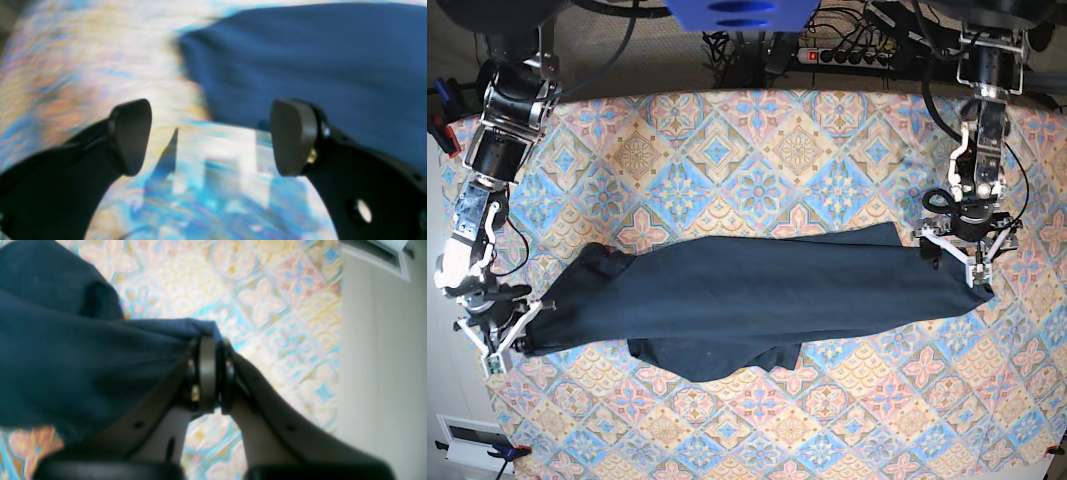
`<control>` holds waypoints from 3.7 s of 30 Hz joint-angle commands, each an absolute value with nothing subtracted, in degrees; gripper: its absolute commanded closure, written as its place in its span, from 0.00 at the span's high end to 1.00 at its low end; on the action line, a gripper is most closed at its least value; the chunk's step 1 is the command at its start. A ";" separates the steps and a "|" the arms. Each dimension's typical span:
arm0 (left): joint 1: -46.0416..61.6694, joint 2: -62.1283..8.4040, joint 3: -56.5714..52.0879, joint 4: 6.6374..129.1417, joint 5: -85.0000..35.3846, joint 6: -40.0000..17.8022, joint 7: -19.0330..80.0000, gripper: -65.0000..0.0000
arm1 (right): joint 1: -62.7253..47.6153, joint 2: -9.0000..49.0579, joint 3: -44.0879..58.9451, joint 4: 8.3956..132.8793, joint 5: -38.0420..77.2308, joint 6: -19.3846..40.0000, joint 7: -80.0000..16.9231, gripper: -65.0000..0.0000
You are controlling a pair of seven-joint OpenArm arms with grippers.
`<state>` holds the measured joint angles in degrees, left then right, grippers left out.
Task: Layout the t-shirt on the table in an organized manner, then fold the t-shirt properly
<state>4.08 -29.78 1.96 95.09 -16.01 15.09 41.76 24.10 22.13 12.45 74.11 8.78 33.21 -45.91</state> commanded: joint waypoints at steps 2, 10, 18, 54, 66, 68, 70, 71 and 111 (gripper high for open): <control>7.08 -27.82 1.45 100.00 -15.16 15.96 43.12 0.84 | 26.15 23.16 12.70 75.38 9.54 33.27 -43.91 0.01; 9.54 -18.77 3.82 100.62 -15.60 15.96 46.11 0.84 | 26.15 23.16 12.79 75.82 9.54 33.27 -43.91 0.01; 6.37 -12.44 6.29 95.60 -15.08 15.96 46.02 0.84 | 26.07 23.16 12.79 80.13 9.54 33.27 -44.35 0.01; 16.04 -14.64 5.14 113.63 -15.69 6.73 45.76 0.00 | 25.98 23.16 12.88 81.63 9.71 33.27 -44.35 0.01; 6.11 -13.23 -0.48 98.51 -19.91 6.90 51.21 0.40 | 25.89 23.16 12.79 81.71 9.71 33.27 -44.44 0.01; 4.53 -13.23 -1.01 95.78 -25.27 6.99 51.82 0.56 | 25.89 23.16 12.79 81.80 9.71 33.27 -44.44 0.01; 3.21 -13.49 -1.01 92.70 -29.41 6.99 51.65 0.68 | 25.89 23.16 12.79 82.68 9.71 33.27 -44.44 0.01; 2.68 -13.49 -1.01 91.56 -30.55 7.08 51.65 0.72 | 25.89 23.16 12.79 83.12 9.71 33.27 -44.44 0.01; 24.48 -24.04 -17.45 119.08 -60.26 5.76 53.23 0.00 | 25.80 23.34 12.35 81.71 9.54 33.27 -44.53 0.01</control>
